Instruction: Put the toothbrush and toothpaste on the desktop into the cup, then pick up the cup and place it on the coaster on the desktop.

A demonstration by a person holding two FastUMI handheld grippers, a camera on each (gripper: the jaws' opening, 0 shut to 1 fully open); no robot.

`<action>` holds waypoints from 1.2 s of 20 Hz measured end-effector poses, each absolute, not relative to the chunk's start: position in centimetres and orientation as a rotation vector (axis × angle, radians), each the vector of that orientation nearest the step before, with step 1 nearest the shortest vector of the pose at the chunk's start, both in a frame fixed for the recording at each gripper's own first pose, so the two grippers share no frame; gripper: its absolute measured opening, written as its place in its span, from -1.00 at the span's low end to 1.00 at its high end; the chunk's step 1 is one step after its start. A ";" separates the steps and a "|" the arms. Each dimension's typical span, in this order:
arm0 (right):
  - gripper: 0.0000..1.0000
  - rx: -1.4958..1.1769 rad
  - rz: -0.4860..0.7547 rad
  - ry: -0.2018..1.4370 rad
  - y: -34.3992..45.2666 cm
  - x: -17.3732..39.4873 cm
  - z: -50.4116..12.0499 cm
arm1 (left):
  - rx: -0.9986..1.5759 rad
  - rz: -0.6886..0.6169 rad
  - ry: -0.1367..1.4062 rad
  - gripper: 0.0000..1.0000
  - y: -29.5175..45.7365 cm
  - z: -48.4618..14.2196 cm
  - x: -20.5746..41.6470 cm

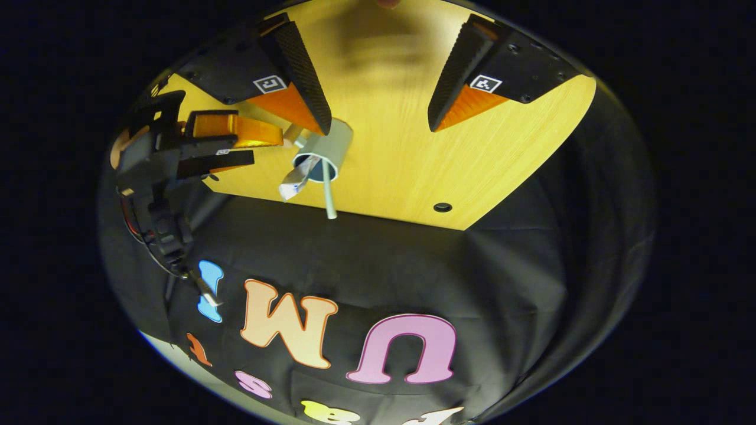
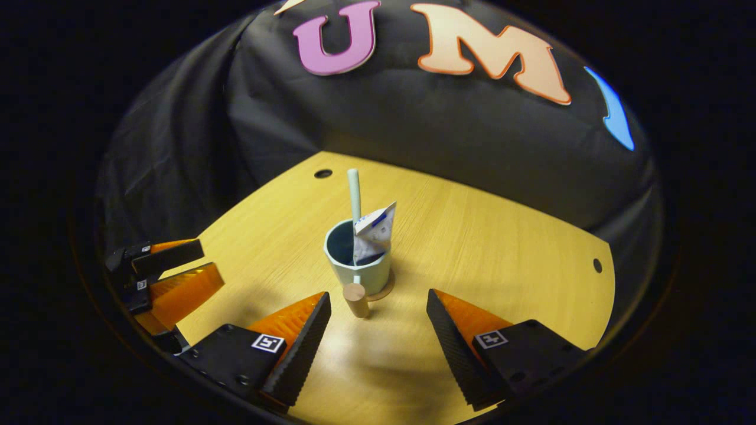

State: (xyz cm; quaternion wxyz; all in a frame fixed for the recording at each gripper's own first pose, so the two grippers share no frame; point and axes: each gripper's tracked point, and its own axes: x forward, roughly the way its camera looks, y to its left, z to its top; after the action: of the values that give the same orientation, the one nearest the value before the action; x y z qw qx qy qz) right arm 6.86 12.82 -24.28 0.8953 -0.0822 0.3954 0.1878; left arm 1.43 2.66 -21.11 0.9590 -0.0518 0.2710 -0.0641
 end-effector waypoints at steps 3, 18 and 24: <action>1.00 -0.118 0.343 0.663 8.5 6.7 -19.4 | -0.106 -0.149 0.505 0.91 -1.6 -18.8 2.1; 0.99 -0.005 0.082 0.276 -6.1 6.9 -5.8 | -0.017 -0.196 0.263 0.90 -10.8 -9.6 4.7; 0.99 -0.005 0.089 0.228 -5.1 6.8 -4.2 | -0.023 -0.192 0.250 0.89 -10.2 -9.0 4.4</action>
State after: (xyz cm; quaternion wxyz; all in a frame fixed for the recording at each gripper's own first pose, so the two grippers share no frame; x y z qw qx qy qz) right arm 6.76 -5.15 -4.16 0.9926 -0.0025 0.1135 0.0441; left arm 4.37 -10.18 -8.98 0.9875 -0.0115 0.1245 -0.0957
